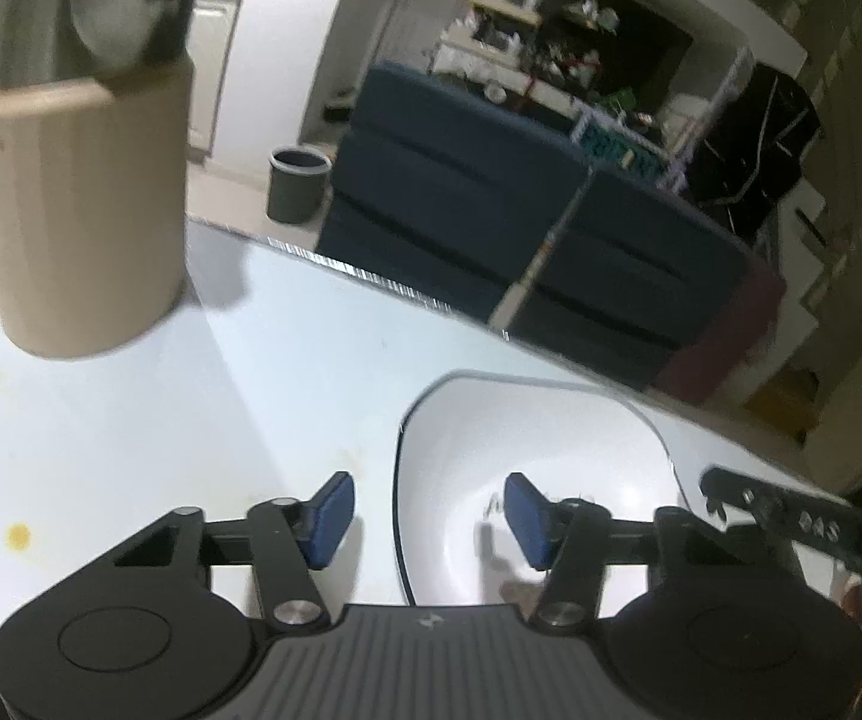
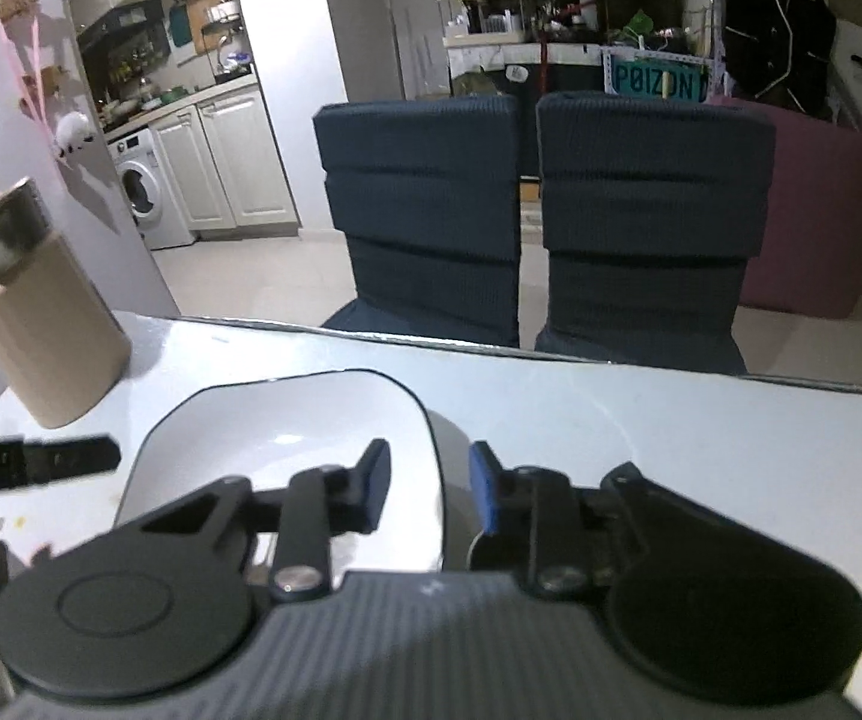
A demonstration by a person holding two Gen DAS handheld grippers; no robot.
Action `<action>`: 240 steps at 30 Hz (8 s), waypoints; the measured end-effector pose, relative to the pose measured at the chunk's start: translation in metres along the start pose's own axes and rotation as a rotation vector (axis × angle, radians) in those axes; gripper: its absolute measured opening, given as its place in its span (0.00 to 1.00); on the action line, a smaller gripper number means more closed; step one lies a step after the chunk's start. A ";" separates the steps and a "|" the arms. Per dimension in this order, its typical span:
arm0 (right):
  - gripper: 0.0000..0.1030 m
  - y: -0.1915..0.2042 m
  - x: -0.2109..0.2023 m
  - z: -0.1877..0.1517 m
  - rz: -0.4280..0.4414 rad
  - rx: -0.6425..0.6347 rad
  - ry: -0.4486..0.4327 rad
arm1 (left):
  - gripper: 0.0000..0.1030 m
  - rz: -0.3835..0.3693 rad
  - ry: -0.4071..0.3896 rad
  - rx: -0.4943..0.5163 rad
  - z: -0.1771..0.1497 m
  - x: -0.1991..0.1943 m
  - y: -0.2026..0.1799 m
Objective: Organize plates and bowls
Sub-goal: 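Close the left tool on the plate rim while the right tool closes on it too, then lift the white plate with both tools off the table, then carry the white plate with both tools toward the steel bowls, then lower the white plate onto the table and open both tools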
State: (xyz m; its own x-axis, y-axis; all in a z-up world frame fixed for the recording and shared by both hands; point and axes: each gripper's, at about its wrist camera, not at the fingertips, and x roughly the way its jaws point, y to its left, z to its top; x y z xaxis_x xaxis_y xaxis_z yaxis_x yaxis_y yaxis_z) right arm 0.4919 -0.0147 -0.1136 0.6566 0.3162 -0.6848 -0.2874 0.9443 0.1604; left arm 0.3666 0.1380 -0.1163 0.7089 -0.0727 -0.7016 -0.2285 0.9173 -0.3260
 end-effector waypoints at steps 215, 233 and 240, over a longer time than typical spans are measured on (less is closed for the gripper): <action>0.14 0.051 -0.179 -0.252 -0.102 0.174 0.310 | 0.23 -0.028 0.300 0.359 -0.188 -0.141 0.015; 0.75 0.051 -0.194 -0.249 -0.068 0.206 0.216 | 0.96 0.029 0.279 0.354 -0.191 -0.161 0.020; 0.99 0.054 -0.208 -0.251 -0.094 0.150 0.176 | 1.00 0.043 0.229 0.350 -0.184 -0.182 0.013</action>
State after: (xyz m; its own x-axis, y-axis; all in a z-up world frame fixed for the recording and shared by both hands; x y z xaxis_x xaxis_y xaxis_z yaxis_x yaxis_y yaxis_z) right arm 0.1649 -0.0527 -0.1408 0.5403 0.2175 -0.8128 -0.1150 0.9760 0.1847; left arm 0.1116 0.0914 -0.1098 0.5276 -0.0804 -0.8457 0.0137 0.9962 -0.0862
